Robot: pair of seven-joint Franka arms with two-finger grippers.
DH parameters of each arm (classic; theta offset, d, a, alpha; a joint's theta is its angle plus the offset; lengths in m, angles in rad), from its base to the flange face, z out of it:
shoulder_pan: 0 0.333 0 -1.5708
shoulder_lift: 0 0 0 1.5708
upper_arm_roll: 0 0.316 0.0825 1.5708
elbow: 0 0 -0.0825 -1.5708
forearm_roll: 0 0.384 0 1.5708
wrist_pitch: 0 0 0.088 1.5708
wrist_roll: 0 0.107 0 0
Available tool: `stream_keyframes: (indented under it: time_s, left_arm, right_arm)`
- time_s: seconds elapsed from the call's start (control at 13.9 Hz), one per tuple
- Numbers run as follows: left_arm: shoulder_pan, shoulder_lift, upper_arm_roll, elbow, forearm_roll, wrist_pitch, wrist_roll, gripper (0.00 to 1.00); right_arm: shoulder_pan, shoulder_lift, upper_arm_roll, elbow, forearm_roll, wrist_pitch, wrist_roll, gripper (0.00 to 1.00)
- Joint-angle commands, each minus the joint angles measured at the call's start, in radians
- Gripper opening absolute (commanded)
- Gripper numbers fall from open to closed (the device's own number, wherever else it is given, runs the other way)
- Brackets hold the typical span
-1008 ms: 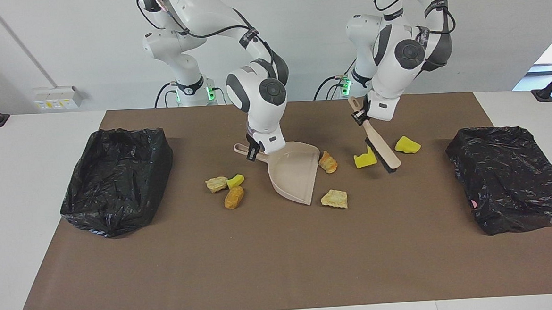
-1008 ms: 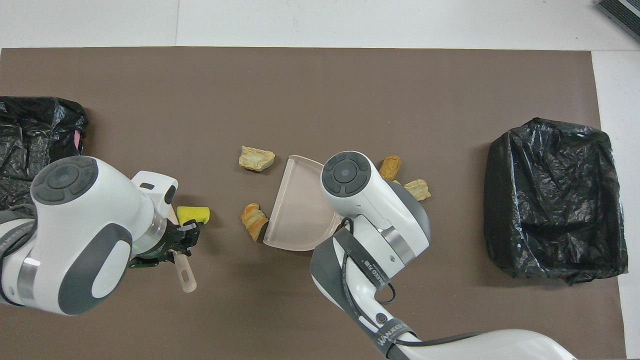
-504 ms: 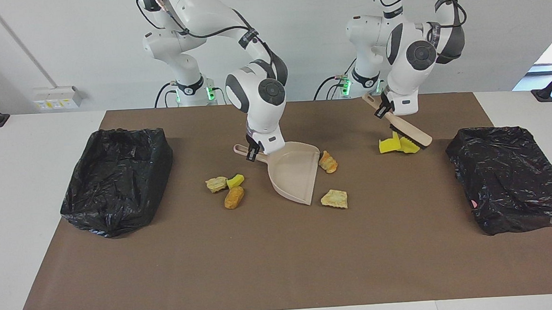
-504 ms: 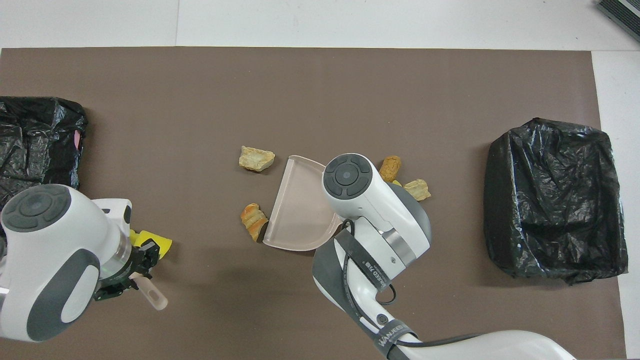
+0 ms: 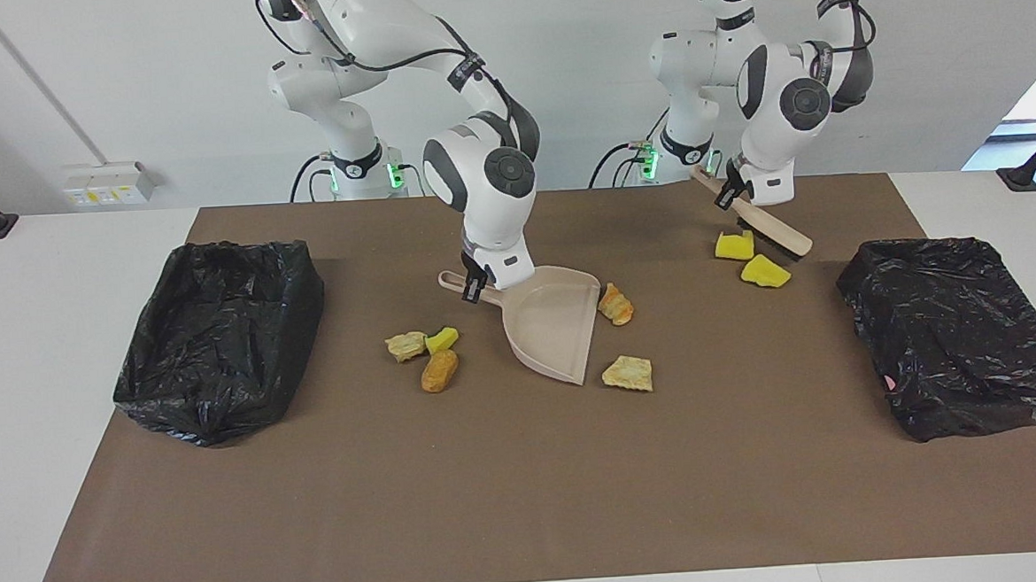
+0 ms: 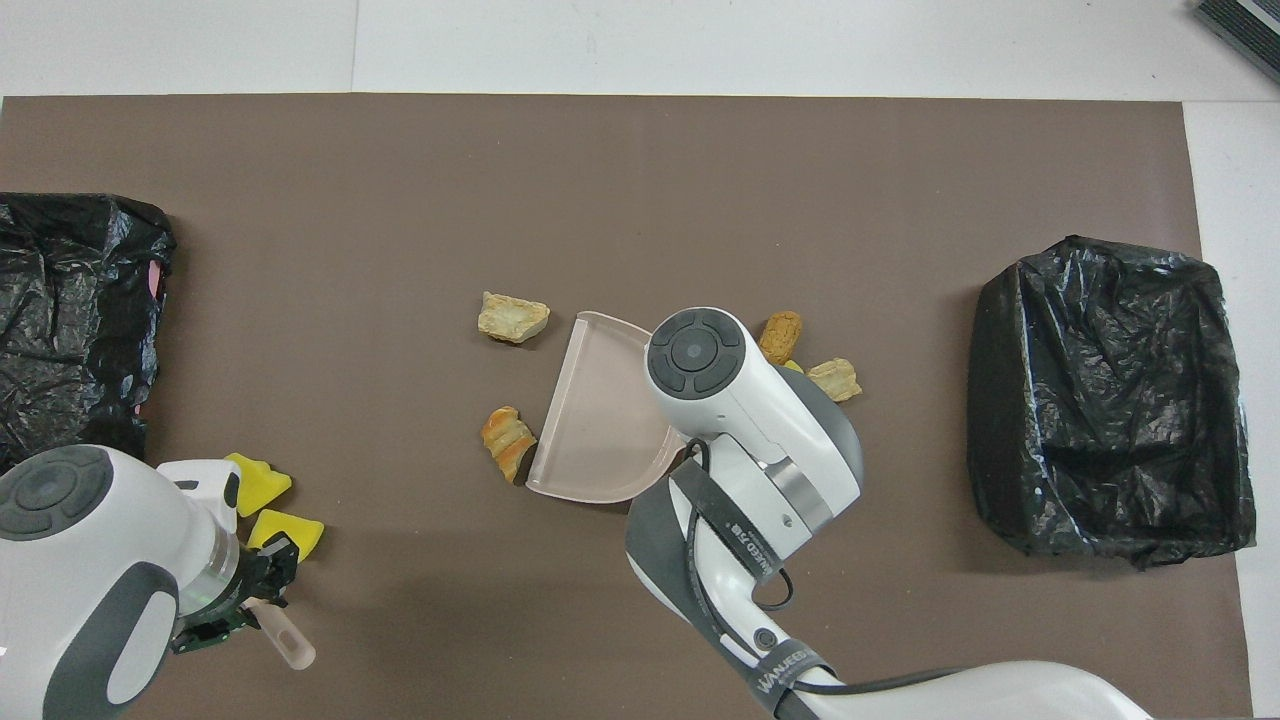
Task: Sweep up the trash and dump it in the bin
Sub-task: 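Sweep the yellow sponges toward the dustpan with the brush in the left gripper, then sweep the remaining trash pieces into the dustpan with the left gripper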
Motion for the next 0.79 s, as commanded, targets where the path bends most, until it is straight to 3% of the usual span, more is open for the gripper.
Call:
stream_keyframes:
  time_s: [0.0,0.22,0.72]
  left_arm:
    - [-0.016,0.019,-0.002,-0.008,-0.019,0.079,0.089,0.00]
    - [-0.054,0.099,-0.003,0.029,-0.069,0.178,0.164,0.00]
    - [-0.188,0.292,-0.011,0.250,-0.244,0.206,0.342,0.00]
  right_arm:
    - [-0.011,-0.029,0.004,-0.053,-0.037,0.050,-0.081,0.00]
    - [-0.011,-0.029,0.004,-0.055,-0.051,0.049,-0.106,0.00]
    - [-0.014,-0.029,0.004,-0.055,-0.050,0.046,-0.104,0.00]
